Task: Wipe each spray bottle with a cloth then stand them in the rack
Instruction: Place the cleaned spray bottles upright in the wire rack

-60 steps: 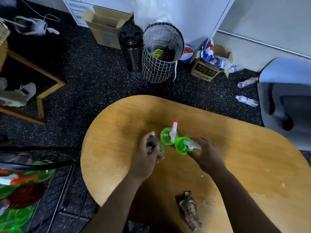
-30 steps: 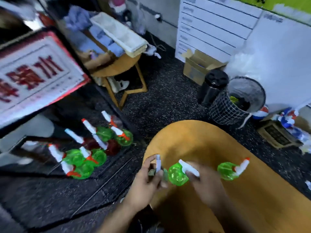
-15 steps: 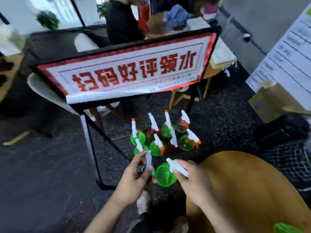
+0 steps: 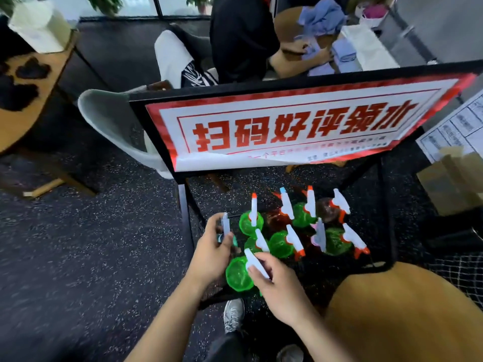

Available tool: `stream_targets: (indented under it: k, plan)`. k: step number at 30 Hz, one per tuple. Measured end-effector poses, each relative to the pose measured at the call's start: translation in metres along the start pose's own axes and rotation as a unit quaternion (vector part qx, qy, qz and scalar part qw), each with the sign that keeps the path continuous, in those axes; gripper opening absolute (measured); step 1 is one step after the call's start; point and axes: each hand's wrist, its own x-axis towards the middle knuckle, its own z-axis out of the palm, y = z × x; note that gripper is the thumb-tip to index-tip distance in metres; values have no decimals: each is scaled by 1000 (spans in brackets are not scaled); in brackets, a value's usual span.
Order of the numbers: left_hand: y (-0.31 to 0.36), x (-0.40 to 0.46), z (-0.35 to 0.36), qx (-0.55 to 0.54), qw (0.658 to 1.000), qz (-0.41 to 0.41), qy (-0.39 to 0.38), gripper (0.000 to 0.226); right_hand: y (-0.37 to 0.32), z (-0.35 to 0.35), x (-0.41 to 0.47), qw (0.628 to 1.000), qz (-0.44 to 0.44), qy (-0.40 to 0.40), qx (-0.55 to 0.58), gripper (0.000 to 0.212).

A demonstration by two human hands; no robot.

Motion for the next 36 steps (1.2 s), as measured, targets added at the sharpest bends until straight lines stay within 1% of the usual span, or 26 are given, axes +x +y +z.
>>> stream_targets:
  k: [4, 9, 15, 19, 23, 30, 32, 34, 36]
  plan:
    - [-2, 36, 8, 5, 999, -21, 24, 40, 1, 25, 24, 1000, 10, -4, 26, 31]
    - [-2, 69, 16, -53, 994, -76, 56, 42, 5, 46, 48, 998, 47, -17, 45, 34]
    - [-6, 89, 21, -97, 985, -129, 65, 41, 6, 57, 67, 996, 67, -16, 52, 35]
    - [-12, 92, 22, -84, 985, -139, 63, 43, 6, 65, 79, 995, 77, 0, 61, 28]
    - [-19, 90, 21, -72, 986, -138, 58, 46, 5, 73, 84, 994, 87, 2, 59, 31]
    - [-20, 85, 17, -25, 989, -135, 60, 46, 7, 71, 84, 993, 104, -1, 57, 33]
    - [-28, 84, 16, 7, 990, -124, 68, 45, 10, 71, 80, 994, 98, 2, 43, 34]
    - [-34, 83, 15, 74, 989, -103, 78, 57, 11, 69, 76, 996, 83, 0, 25, 34]
    - [-20, 71, 15, 140, 984, -58, 90, 67, 14, 63, 70, 998, 66, -1, 15, 37]
